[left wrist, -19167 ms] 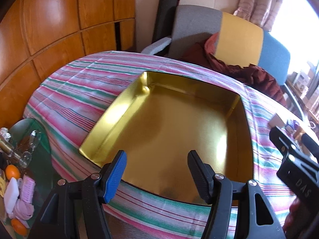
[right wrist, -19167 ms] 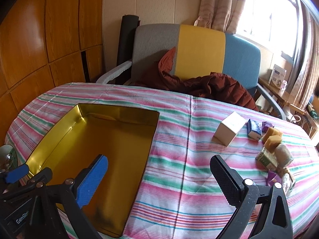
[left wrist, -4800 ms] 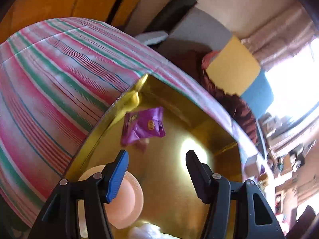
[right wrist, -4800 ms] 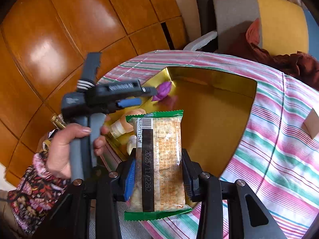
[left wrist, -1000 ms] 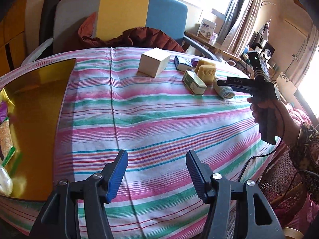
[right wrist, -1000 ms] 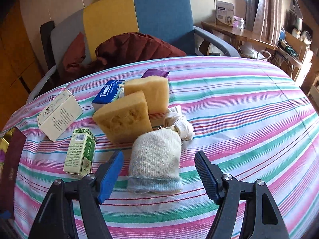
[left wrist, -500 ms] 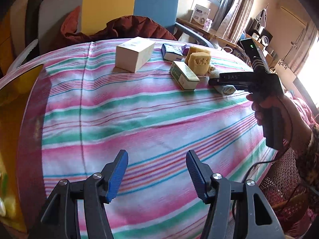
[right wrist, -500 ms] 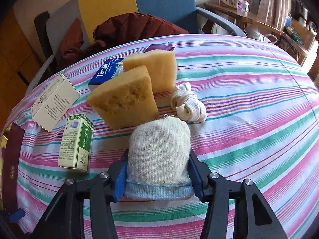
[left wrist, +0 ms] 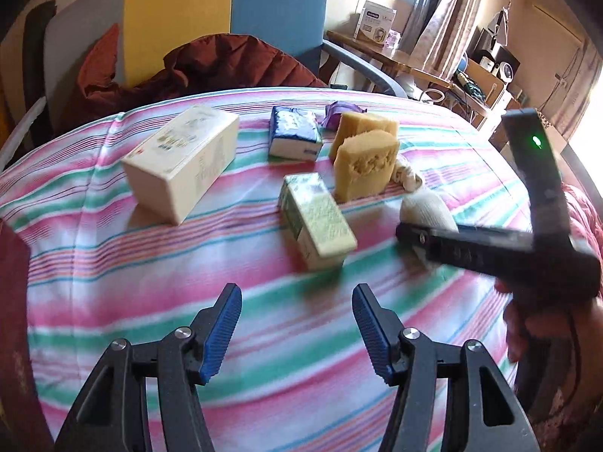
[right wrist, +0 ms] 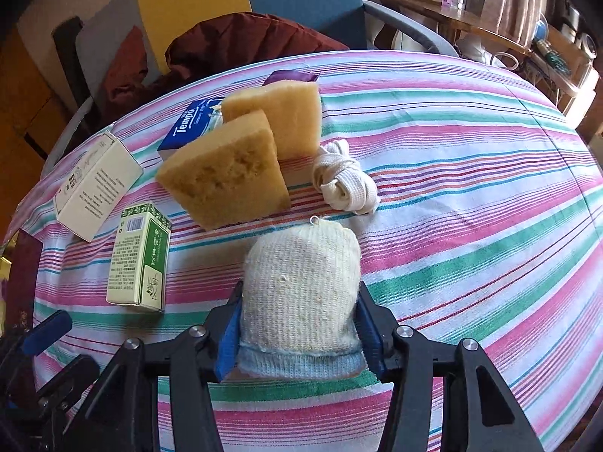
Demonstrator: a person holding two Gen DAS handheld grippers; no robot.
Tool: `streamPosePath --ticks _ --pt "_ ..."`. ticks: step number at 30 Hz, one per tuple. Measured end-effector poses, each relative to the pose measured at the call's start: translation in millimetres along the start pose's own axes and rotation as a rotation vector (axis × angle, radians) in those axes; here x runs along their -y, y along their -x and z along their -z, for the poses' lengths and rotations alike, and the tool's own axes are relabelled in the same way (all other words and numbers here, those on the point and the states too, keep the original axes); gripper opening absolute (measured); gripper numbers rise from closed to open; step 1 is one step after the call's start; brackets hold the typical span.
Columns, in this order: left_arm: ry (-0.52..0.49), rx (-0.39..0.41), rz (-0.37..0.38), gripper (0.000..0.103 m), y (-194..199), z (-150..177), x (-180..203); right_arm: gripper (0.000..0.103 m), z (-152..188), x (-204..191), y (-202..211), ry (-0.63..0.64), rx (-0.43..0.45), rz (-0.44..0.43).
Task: Organize objects
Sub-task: 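Grasp the green-and-white box with the left tool while the right tool holds the sock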
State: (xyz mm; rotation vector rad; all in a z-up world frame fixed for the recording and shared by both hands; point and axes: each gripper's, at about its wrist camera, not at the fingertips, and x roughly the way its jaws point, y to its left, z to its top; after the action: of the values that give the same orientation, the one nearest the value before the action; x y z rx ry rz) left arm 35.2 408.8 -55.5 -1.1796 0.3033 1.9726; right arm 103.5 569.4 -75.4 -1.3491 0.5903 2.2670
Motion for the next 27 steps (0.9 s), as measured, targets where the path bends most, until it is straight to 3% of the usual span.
streamPosePath --ticks 4,8,14,18,23,27 --pt "0.021 -0.005 0.033 0.063 -17 -20 8 0.054 -1 4 1 -0.003 -0.011 -0.002" --pt "-0.026 0.003 -0.021 0.065 -33 -32 17 0.054 -1 5 2 0.001 -0.017 0.005" --pt "-0.002 -0.022 -0.056 0.064 -57 -37 8 0.054 -1 6 3 0.012 -0.023 0.019" --pt "-0.028 0.012 -0.067 0.064 -58 -38 8 0.054 0 8 4 0.012 -0.022 0.02" --pt "-0.089 0.078 -0.11 0.045 -53 -27 4 0.055 1 10 5 0.013 -0.021 0.021" --pt "-0.046 0.095 -0.089 0.032 -47 -24 -7 0.055 3 11 7 0.026 -0.016 0.031"
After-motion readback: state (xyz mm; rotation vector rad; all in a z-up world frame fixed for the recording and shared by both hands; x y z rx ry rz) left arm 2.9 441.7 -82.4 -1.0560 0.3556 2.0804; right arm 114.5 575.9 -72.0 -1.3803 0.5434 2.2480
